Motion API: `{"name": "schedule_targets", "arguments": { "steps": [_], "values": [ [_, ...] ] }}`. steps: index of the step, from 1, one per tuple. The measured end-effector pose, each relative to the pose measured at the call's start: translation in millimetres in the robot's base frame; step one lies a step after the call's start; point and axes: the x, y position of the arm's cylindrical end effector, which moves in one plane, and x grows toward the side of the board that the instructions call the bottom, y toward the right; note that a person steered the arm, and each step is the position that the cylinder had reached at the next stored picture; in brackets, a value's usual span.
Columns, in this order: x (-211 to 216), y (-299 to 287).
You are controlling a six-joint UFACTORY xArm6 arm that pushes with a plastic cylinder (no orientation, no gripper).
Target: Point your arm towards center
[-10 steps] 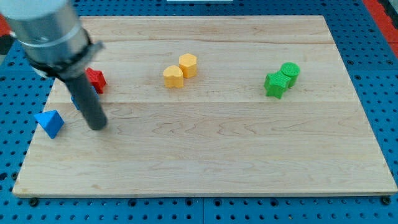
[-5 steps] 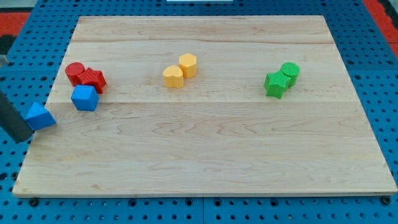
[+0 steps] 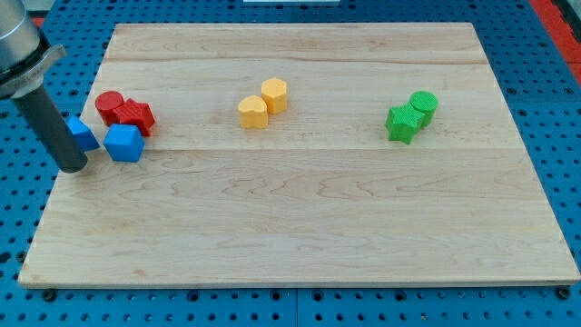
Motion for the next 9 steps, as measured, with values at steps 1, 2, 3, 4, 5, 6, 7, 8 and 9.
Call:
{"name": "schedule_targets", "arguments": {
  "steps": [1,2,3,4,5,6,7,8,9],
  "values": [
    [2,0],
    [7,5],
    [33,56],
    [33,139],
    [33,209],
    [33,258],
    [32,288],
    [32,288],
    [32,286]
  ]
}}
